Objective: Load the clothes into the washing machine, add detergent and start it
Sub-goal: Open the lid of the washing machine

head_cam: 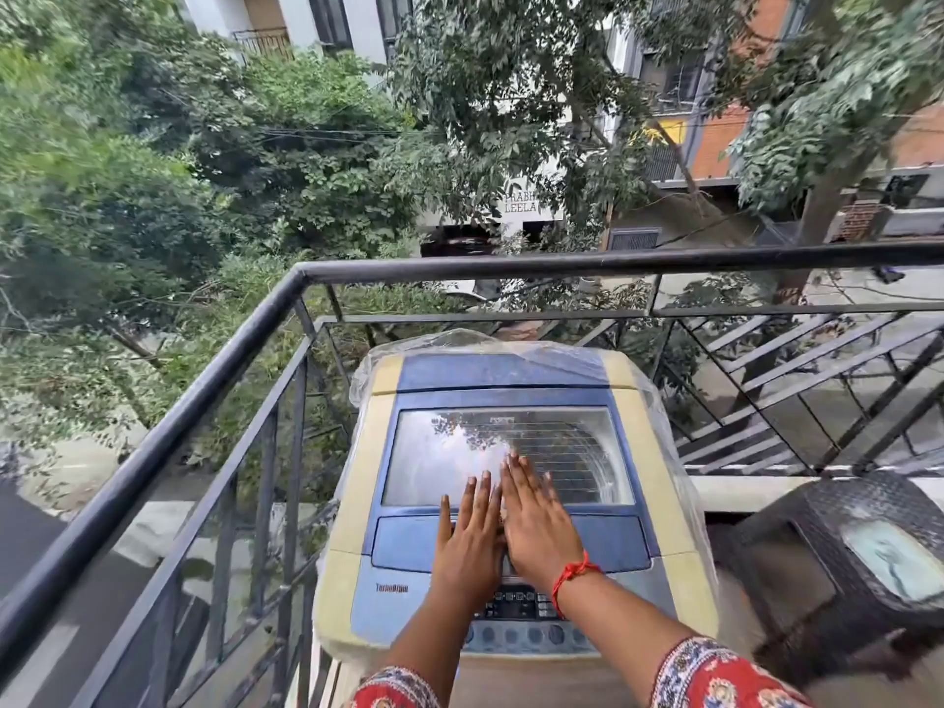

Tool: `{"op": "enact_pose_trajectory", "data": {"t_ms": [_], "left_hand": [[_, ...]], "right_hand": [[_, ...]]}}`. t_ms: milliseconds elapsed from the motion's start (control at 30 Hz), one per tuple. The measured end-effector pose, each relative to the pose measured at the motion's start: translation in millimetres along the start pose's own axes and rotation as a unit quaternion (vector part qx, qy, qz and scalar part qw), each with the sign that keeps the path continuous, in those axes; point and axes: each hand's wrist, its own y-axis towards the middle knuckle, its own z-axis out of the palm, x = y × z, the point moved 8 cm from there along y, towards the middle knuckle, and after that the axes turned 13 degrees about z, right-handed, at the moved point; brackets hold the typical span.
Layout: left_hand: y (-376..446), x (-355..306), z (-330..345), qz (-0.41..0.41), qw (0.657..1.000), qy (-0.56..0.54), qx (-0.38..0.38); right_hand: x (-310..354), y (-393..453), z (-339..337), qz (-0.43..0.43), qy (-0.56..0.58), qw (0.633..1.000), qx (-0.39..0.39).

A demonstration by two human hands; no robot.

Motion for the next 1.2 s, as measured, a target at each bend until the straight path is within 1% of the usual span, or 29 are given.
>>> {"op": "enact_pose_trajectory", "data": {"t_ms": [67, 100, 133, 200, 233, 300, 333, 400, 467, 533, 633, 733, 800, 900, 1100, 1200], "left_hand": [[-3.9, 0.6, 0.4, -0.019, 1.0, -0.012, 0.017], [-7.0, -0.5, 4.0, -0.019, 0.999, -0.006, 0.026], [-11.8, -1.5, 7.2, -0.024, 0.998, -0.005, 0.051], [-15.6, -3.4, 14.9, -0.025, 0.998, -0.009, 0.063], [-16.6, -3.6, 14.7, -0.032, 0.998, -0.01, 0.056], [-19.1, -5.2, 12.6, -0.039, 0.998, -0.007, 0.046], [-20.0, -6.4, 10.1, -0.038, 0.999, -0.007, 0.037], [-20.2, -10.0, 4.4, -0.029, 0.999, 0.006, 0.015], [-20.1, -10.7, 7.8, -0.023, 0.999, 0.007, 0.024], [-20.1, -8.4, 12.5, -0.035, 0.998, -0.017, 0.042], [-19.3, -6.3, 15.6, -0.046, 0.994, -0.029, 0.091], [-15.0, -11.4, 5.7, -0.022, 0.993, -0.032, 0.11], [-12.0, -12.3, 1.6, -0.008, 0.995, -0.027, 0.095], [-7.8, -10.6, -6.0, -0.022, 0.996, -0.043, 0.07], [10.5, -4.9, -50.4, -0.059, 0.997, -0.035, 0.031], [22.1, 2.0, -80.2, -0.086, 0.995, -0.05, -0.006]], "right_hand": [[-6.5, -4.0, 3.0, 0.018, 0.006, 1.0, 0.021], [-8.1, -10.1, 8.2, 0.011, 0.007, 1.0, 0.026], [-7.6, -17.5, 13.0, 0.001, 0.004, 0.999, 0.051], [-3.1, -31.6, 24.9, -0.04, 0.017, 0.993, 0.108], [-1.9, -37.1, 28.1, -0.059, 0.029, 0.991, 0.12], [-3.9, -45.6, 35.6, -0.066, 0.029, 0.986, 0.153], [-7.0, -47.6, 38.1, -0.064, 0.02, 0.985, 0.157], [-10.5, -47.2, 35.0, -0.068, 0.014, 0.989, 0.131], [-12.8, -46.0, 30.2, -0.073, 0.023, 0.991, 0.113], [-12.3, -47.2, 24.6, -0.081, 0.028, 0.991, 0.098], [-11.2, -46.5, 19.0, -0.073, 0.025, 0.992, 0.098], [-10.8, -42.6, 16.1, -0.025, 0.02, 0.992, 0.124], [-10.3, -42.0, 16.5, -0.006, 0.02, 0.988, 0.152], [-10.6, -37.7, 12.0, 0.007, 0.039, 0.986, 0.164], [-7.0, -13.8, -34.0, 0.028, 0.111, 0.989, 0.097], [-6.0, 3.7, -57.0, 0.045, 0.127, 0.988, 0.072]]}}
